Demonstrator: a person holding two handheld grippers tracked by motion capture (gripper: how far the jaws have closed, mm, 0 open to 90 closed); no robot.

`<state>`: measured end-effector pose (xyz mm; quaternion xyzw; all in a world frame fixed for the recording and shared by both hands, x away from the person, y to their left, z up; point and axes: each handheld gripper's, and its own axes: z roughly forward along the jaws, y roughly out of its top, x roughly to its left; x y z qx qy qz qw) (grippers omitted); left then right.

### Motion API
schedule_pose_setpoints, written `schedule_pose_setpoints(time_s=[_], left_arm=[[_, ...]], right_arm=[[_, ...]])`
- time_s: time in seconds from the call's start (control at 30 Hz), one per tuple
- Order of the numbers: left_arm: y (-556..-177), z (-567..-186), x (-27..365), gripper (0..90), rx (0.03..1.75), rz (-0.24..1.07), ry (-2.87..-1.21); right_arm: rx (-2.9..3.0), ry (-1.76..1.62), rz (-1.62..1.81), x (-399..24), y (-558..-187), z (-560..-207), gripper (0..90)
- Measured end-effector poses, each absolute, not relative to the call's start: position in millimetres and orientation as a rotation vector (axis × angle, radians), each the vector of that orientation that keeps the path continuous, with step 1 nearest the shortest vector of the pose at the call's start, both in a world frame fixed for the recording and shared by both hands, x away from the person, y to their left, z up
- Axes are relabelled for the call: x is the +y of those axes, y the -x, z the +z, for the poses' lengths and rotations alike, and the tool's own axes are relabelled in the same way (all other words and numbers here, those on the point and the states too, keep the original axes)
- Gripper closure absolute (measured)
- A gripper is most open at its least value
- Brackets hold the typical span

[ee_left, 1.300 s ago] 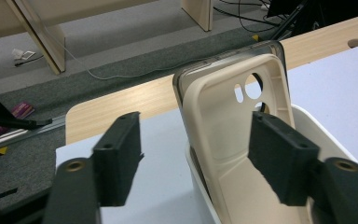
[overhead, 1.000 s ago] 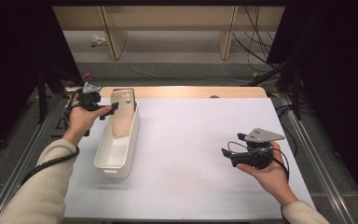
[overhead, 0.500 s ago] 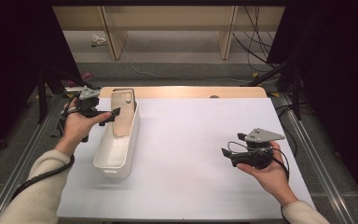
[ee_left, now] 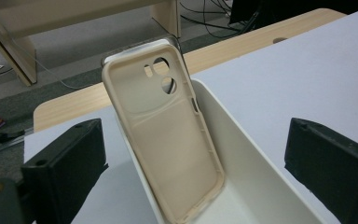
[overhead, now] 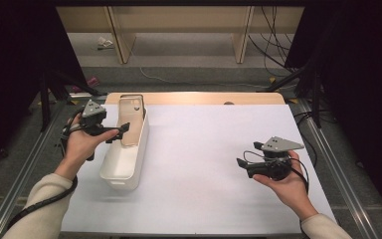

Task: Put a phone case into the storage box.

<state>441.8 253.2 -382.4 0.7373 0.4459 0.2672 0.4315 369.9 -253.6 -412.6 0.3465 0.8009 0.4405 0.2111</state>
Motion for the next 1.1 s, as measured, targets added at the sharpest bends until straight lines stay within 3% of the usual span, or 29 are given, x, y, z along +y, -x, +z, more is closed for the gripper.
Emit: schedule_pose_setpoints(time_s=[1.1], left_arm=[[-373.9,-402.5,226.8,4.3,0.984,0.59,-1.82]], right_arm=[[2.222,-0.962,1.23,-253.9,-369.0,-411.4,16.8]])
